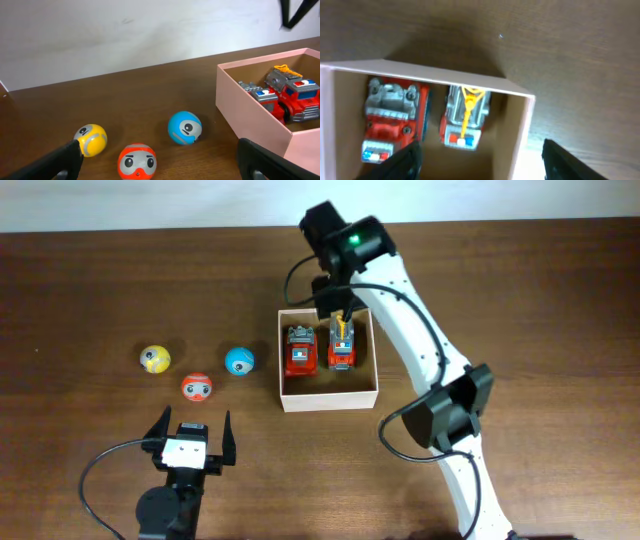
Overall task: Pack container
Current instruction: 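Raise the right gripper out of the box to the right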
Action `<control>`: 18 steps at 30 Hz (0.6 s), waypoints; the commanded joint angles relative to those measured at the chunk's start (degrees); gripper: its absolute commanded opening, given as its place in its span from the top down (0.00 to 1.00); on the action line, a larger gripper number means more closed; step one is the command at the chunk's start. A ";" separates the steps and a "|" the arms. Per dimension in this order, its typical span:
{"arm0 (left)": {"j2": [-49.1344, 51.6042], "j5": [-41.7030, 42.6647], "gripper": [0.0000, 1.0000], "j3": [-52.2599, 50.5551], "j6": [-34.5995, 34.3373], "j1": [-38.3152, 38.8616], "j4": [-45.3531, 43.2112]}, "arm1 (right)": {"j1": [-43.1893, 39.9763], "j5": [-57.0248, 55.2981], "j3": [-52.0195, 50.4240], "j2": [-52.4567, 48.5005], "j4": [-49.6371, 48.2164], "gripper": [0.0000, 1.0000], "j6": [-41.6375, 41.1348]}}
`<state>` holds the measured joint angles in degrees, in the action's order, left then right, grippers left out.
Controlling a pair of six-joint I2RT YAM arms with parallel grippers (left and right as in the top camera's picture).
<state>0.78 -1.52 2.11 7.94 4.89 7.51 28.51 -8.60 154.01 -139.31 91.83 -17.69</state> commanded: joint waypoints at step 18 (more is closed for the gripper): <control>-0.44 0.63 0.01 -0.26 0.74 -0.28 -0.09 | -30.56 -3.65 7.67 3.15 5.44 0.09 -2.27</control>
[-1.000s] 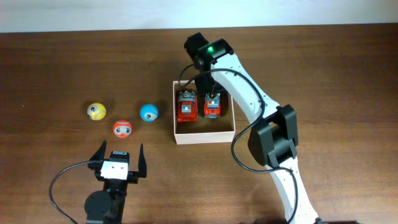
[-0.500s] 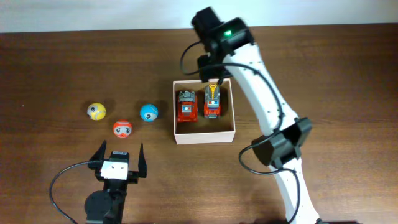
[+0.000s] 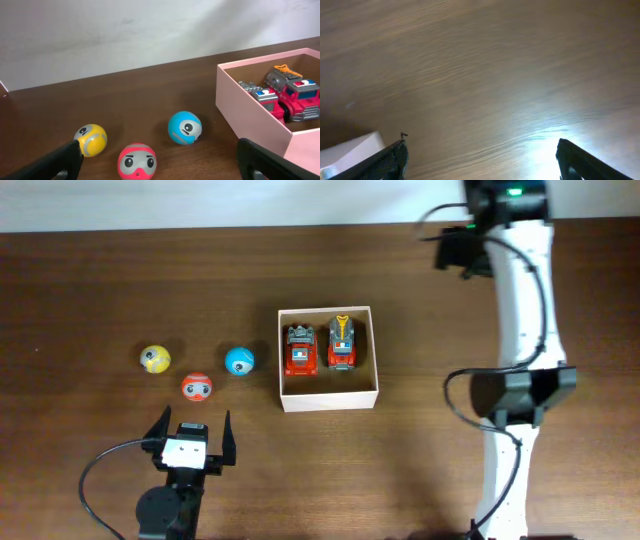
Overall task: Pack container
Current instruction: 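Raise the right gripper out of the box to the right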
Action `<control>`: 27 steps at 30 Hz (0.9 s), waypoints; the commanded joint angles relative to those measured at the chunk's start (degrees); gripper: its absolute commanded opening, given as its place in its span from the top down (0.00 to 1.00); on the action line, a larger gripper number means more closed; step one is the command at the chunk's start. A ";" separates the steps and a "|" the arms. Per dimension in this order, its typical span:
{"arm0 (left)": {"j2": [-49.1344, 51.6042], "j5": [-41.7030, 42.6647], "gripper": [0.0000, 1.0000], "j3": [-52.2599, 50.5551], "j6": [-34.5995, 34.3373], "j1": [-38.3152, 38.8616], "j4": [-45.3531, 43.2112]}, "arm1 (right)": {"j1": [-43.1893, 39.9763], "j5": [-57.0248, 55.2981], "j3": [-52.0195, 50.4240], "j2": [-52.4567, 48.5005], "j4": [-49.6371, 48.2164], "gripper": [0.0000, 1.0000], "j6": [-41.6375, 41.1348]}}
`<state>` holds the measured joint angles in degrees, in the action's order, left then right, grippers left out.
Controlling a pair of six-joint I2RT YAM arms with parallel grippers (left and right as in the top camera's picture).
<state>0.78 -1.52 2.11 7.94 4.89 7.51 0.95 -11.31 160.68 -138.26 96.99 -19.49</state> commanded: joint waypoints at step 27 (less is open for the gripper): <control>-0.44 0.63 0.01 -0.26 0.74 -0.28 -0.11 | -14.84 2.27 1.01 2.10 0.33 0.01 -0.46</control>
